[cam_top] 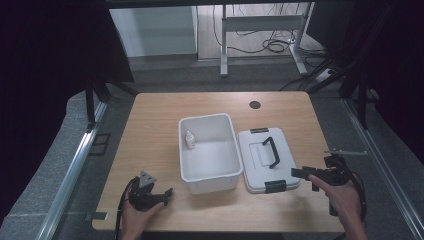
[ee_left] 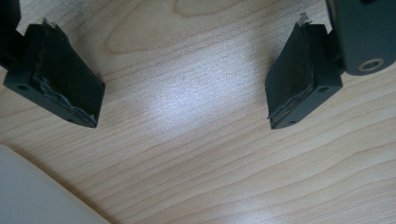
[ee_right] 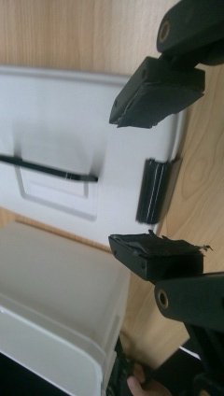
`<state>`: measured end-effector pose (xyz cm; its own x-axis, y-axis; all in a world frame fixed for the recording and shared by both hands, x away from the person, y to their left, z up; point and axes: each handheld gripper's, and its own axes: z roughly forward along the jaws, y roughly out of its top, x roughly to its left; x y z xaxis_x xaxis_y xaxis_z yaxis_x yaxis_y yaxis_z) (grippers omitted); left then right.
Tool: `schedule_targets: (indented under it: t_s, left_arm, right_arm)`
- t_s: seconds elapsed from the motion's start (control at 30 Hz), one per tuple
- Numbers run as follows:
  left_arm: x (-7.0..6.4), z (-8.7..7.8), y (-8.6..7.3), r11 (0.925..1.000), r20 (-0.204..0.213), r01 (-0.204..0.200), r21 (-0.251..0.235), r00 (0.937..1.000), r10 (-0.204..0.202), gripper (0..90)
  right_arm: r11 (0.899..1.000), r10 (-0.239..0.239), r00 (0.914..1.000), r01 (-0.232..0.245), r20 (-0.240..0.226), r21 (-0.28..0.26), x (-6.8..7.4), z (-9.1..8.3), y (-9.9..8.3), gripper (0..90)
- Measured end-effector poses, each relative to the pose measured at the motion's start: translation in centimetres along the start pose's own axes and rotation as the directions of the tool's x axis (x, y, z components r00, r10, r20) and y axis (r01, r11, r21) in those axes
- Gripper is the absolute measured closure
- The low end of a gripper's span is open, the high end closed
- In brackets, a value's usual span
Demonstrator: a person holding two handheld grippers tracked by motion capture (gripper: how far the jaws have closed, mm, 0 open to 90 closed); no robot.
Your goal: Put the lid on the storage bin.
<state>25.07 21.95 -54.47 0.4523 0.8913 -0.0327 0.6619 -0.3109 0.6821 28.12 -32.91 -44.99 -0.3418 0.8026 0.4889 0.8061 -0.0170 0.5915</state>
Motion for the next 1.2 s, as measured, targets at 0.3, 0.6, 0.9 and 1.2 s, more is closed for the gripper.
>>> schedule_targets:
  t_s: [0.3,0.6,0.9,1.2]
  left_arm:
    - [0.0,-0.1,-0.1,1.0,-0.005,0.007,-0.002,1.0,-0.007,12.0]
    - [0.0,-0.1,-0.1,1.0,-0.004,0.007,-0.003,1.0,-0.007,12.2]
    - [0.0,-0.1,-0.1,1.0,-0.002,0.006,-0.002,1.0,-0.006,12.3]
    - [0.0,-0.1,-0.1,1.0,-0.002,0.005,-0.001,1.0,-0.005,12.3]
  right_arm:
    - [0.993,-0.058,0.9983,0.059,-0.005,0.099,3.0,0.7,3.9,35.2]
    - [0.981,-0.044,0.999,0.044,-0.002,0.189,4.6,2.0,6.6,35.4]
    - [0.953,-0.014,0.9996,0.006,0.025,0.302,5.1,4.3,9.0,37.9]
    - [0.911,-0.023,0.9969,-0.01,0.076,0.412,5.2,7.2,10.4,41.5]
